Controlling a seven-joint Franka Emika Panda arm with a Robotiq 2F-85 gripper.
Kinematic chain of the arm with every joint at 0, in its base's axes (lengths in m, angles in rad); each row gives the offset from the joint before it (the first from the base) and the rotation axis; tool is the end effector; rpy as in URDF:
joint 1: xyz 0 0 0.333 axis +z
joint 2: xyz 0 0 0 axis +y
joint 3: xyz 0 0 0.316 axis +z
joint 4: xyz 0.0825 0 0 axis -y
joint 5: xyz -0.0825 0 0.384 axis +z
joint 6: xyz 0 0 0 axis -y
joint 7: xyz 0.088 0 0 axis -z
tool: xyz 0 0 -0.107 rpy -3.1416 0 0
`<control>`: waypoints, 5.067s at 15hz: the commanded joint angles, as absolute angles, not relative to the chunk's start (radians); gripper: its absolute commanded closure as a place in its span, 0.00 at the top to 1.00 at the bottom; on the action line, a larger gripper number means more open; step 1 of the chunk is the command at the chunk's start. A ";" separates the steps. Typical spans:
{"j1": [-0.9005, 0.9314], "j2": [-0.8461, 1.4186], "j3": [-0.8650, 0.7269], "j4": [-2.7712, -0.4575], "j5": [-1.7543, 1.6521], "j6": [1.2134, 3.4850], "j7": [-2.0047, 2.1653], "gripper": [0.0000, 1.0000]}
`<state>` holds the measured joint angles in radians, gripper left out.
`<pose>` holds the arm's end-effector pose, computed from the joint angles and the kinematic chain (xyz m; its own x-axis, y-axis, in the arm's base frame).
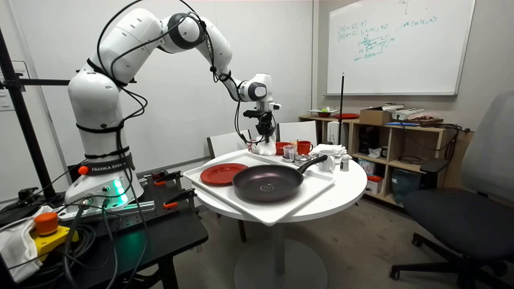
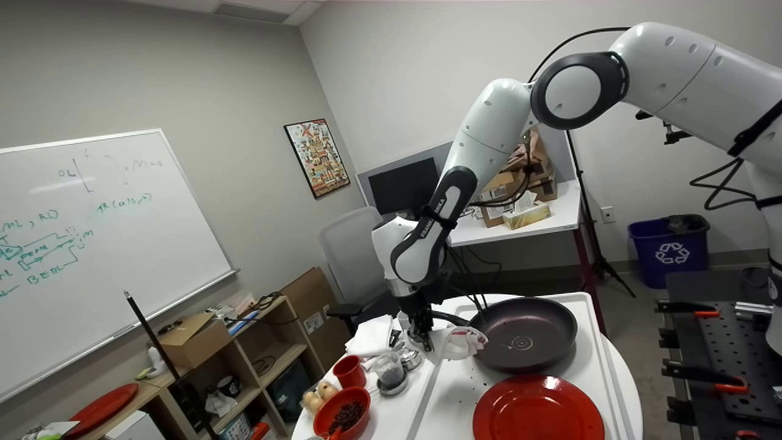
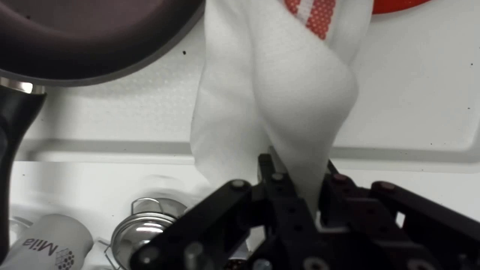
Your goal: Use the towel to wipe the pan
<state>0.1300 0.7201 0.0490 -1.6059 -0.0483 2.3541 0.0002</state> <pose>0.6874 0.1192 0.2090 0.9797 0.1984 0.0292 0.1984 -0.9801 0.0029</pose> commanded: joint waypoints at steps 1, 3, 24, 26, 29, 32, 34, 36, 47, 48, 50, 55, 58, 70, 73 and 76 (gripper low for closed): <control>0.075 0.622 0.042 -1.737 -0.029 2.376 -0.013 0.04; 0.032 0.604 0.041 -1.775 -0.009 2.381 -0.028 0.04; -0.195 0.872 0.147 -1.729 0.161 2.507 -0.258 0.04; -0.207 0.875 0.146 -1.714 0.167 2.506 -0.259 0.04; -0.234 0.893 0.147 -1.673 0.180 2.494 -0.261 0.04; -0.274 0.923 0.150 -1.626 0.206 2.474 -0.264 0.04; -0.304 0.946 0.155 -1.597 0.230 2.460 -0.270 0.04; -0.335 0.969 0.158 -1.575 0.259 2.448 -0.274 0.04; -0.393 0.861 0.138 -1.782 0.382 2.617 -0.244 0.04; -0.384 0.837 0.131 -1.824 0.378 2.653 -0.232 0.04; -0.371 0.792 0.121 -1.907 0.369 2.724 -0.211 0.04; -0.354 0.691 0.109 -2.106 0.360 2.897 -0.154 0.04; -0.371 0.660 0.127 -2.191 0.358 2.958 -0.140 0.04; -0.408 0.678 0.230 -2.197 0.286 2.714 -0.343 0.04; -0.381 0.691 0.229 -2.170 0.260 2.699 -0.372 0.04; -0.374 0.717 0.249 -2.130 0.234 2.690 -0.433 0.04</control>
